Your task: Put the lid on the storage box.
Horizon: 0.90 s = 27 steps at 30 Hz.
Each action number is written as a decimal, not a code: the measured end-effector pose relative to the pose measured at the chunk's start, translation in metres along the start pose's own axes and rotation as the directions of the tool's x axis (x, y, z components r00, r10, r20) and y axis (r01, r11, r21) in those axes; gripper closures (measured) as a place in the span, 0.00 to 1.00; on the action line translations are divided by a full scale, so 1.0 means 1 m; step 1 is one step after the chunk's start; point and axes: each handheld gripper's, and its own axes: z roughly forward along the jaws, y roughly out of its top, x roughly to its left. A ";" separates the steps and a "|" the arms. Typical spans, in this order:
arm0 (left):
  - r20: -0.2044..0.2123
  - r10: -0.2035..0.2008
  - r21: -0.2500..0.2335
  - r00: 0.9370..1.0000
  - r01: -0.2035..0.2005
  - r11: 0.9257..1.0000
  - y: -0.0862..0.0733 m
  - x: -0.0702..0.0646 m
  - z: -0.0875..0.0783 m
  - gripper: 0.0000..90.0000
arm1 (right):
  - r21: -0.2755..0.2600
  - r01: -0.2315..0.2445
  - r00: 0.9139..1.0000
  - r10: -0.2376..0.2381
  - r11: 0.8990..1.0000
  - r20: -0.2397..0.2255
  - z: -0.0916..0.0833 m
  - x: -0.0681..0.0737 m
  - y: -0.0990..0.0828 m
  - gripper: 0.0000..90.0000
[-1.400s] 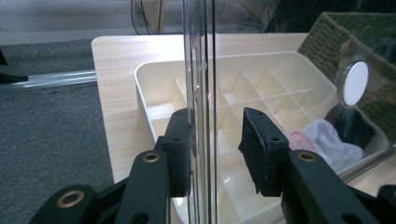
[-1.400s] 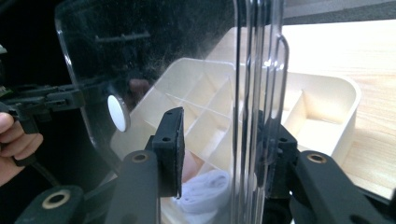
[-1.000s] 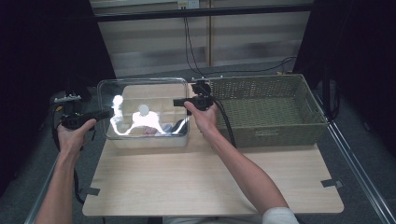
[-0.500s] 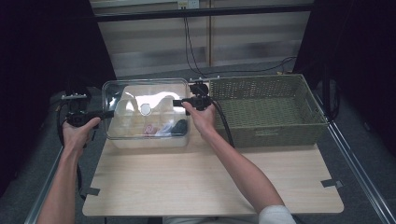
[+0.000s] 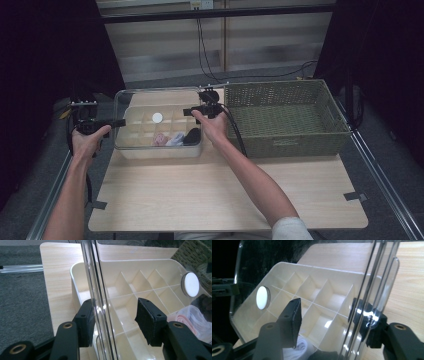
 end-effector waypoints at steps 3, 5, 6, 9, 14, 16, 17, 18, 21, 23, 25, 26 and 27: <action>0.003 -0.006 0.006 1.000 0.006 1.000 -0.001 0.003 0.004 0.55 | 0.014 0.008 1.000 -0.008 1.000 0.019 0.004 0.001 0.000 0.41; 0.006 -0.009 0.014 1.000 0.009 1.000 -0.002 0.005 0.006 0.54 | 0.018 0.005 1.000 -0.005 1.000 0.023 0.006 0.000 0.000 0.41; 0.001 -0.012 0.011 1.000 0.012 1.000 -0.002 0.005 0.008 0.54 | 0.021 0.001 1.000 -0.002 1.000 0.027 0.008 -0.001 0.000 0.40; 0.004 -0.009 0.014 1.000 0.009 1.000 -0.004 0.007 0.010 0.53 | 0.029 -0.005 1.000 0.004 1.000 0.031 0.011 -0.002 -0.001 0.38; -0.003 -0.001 0.021 1.000 0.001 1.000 -0.007 0.009 0.012 0.53 | 0.030 -0.011 0.999 0.009 0.999 0.043 0.018 -0.003 -0.005 0.33; -0.002 -0.002 0.024 1.000 0.002 1.000 -0.009 0.010 0.014 0.52 | 0.039 -0.008 0.999 0.006 0.999 0.046 0.021 -0.003 -0.006 0.32; 0.001 -0.002 0.025 1.000 0.002 1.000 -0.011 0.011 0.014 0.52 | 0.043 -0.011 0.999 0.009 0.999 0.044 0.021 -0.004 -0.007 0.32; 0.010 -0.017 0.018 1.000 0.017 1.000 -0.012 0.012 0.015 0.52 | 0.043 -0.012 0.999 0.010 0.999 0.043 0.022 -0.005 -0.008 0.32; 0.025 -0.036 0.020 0.999 0.036 0.999 -0.015 0.016 0.017 0.51 | 0.048 -0.019 0.999 0.017 0.999 0.043 0.025 -0.005 -0.009 0.30; 0.020 -0.046 0.019 0.999 0.045 0.999 -0.016 0.016 0.018 0.49 | 0.047 -0.007 0.999 0.006 0.999 0.039 0.026 -0.004 -0.011 0.29; 0.022 -0.048 0.018 0.999 0.048 0.999 -0.016 0.015 0.019 0.49 | 0.048 -0.010 0.999 0.008 0.999 0.036 0.026 -0.004 -0.011 0.29; 0.022 -0.048 0.018 0.999 0.048 0.999 -0.016 0.015 0.019 0.49 | 0.047 -0.010 0.999 0.008 0.999 0.034 0.025 -0.004 -0.011 0.29; 0.021 -0.047 0.019 0.999 0.046 0.999 -0.016 0.016 0.019 0.49 | 0.048 -0.007 0.999 0.006 0.999 0.032 0.025 -0.004 -0.011 0.29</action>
